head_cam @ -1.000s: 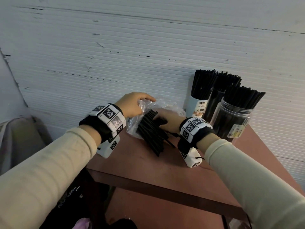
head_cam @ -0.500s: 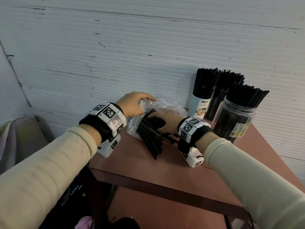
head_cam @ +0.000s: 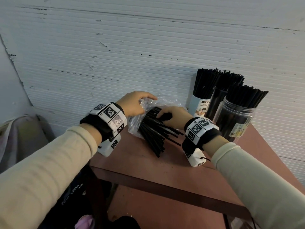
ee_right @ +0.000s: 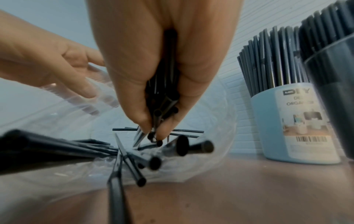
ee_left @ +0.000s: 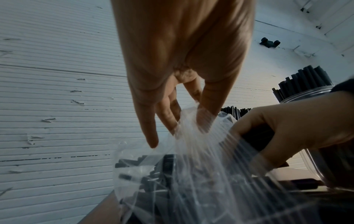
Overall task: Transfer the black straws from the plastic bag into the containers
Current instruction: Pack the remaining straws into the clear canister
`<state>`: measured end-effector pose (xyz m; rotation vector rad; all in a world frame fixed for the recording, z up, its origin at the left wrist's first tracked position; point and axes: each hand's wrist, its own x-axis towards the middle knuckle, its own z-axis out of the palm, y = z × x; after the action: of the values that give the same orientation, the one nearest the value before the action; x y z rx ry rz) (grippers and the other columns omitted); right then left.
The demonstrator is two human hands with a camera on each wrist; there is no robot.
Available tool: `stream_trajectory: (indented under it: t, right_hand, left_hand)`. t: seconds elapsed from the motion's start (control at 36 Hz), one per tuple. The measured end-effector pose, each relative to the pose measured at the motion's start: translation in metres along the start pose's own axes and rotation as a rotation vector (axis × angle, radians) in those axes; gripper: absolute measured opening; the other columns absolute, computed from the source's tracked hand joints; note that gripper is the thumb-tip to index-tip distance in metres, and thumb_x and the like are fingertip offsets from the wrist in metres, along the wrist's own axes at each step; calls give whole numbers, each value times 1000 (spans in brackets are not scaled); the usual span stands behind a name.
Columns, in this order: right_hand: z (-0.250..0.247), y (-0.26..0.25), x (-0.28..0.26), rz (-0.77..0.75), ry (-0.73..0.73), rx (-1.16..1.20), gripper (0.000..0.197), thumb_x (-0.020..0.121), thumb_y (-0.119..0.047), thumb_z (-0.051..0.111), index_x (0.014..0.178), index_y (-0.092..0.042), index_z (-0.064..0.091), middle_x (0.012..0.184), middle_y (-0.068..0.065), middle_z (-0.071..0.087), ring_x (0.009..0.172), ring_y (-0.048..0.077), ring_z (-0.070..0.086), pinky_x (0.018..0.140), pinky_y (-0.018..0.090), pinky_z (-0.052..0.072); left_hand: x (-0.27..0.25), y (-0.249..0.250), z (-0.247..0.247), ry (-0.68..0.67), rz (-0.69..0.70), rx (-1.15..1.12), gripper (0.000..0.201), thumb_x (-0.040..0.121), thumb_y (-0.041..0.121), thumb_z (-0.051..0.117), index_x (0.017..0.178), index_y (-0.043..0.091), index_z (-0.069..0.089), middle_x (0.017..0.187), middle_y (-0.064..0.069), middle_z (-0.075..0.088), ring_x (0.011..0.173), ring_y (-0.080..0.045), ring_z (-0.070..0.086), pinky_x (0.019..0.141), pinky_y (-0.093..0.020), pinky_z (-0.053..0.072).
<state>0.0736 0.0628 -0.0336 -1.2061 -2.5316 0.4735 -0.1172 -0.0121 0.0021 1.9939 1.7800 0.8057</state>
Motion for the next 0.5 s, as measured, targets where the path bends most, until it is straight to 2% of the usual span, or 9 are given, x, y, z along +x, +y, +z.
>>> stream_trajectory:
  t: [0.06, 0.08, 0.11, 0.14, 0.19, 0.25, 0.36, 0.42, 0.5]
  right_hand:
    - [-3, -2, -5, -2, 4, 13, 33, 81, -7, 65, 105, -30, 71, 100, -8, 59, 88, 10, 53, 77, 18, 40]
    - [-4, -3, -7, -5, 4, 18, 33, 81, -8, 66, 103, -31, 71, 99, -7, 60, 88, 11, 54, 78, 19, 42]
    - [-6, -4, -8, -9, 7, 26, 33, 80, -8, 66, 101, -33, 71, 99, -7, 62, 88, 12, 56, 78, 19, 44]
    - [-7, -4, -10, -10, 8, 38, 33, 79, -8, 66, 98, -35, 71, 98, -5, 64, 88, 13, 58, 77, 19, 45]
    - [-11, -6, -15, -6, 7, 66, 34, 78, -8, 67, 96, -37, 70, 95, -4, 64, 82, 12, 59, 68, 15, 45]
    - [-17, -7, -22, -17, 5, 83, 34, 78, -7, 66, 98, -34, 71, 89, -5, 64, 69, 7, 58, 58, 9, 42]
    - [-30, -8, -41, -29, -22, 71, 33, 81, -8, 65, 104, -32, 73, 82, -12, 61, 62, -1, 53, 51, 4, 38]
    - [-37, -6, -52, -25, -30, 71, 34, 81, -9, 66, 104, -34, 73, 81, -15, 60, 62, -1, 53, 54, 6, 38]
    - [-48, -3, -72, -14, -32, 71, 36, 79, -10, 68, 102, -38, 72, 86, -12, 62, 67, 2, 56, 62, 15, 44]
  left_hand:
    - [-1, 0, 0, 2, -2, 11, 67, 81, -10, 62, 127, 38, 59, 139, 5, 54, 79, -13, 61, 55, -16, 40]
    - [-1, 0, 1, 4, 2, 20, 66, 81, -9, 62, 127, 38, 58, 136, 4, 56, 92, -15, 59, 54, -19, 42]
    - [-2, 1, 2, 7, 6, 25, 66, 81, -8, 63, 127, 39, 58, 135, 2, 57, 59, -16, 56, 55, -25, 47]
    - [-3, 2, 2, 9, 11, 30, 67, 81, -7, 63, 126, 41, 57, 136, 1, 57, 57, -12, 43, 62, -33, 51]
    - [-5, 4, 4, 4, 16, 44, 67, 80, -6, 63, 126, 42, 57, 136, 1, 57, 84, -36, 64, 79, -43, 54]
    - [-7, 6, 5, -1, 19, 49, 68, 81, -6, 62, 129, 41, 56, 136, 2, 57, 104, -41, 63, 85, -46, 53]
    - [-9, 9, 7, 11, 32, 62, 67, 82, -3, 63, 136, 36, 52, 144, 3, 50, 114, -30, 59, 82, -30, 47]
    - [-10, 11, 9, 45, 63, 83, 65, 81, -1, 66, 137, 30, 52, 144, 1, 49, 127, -21, 50, 90, -22, 36]
    - [-13, 19, 15, 124, 143, 114, 67, 77, 6, 71, 137, 27, 51, 143, -3, 46, 134, -18, 40, 100, -20, 29]
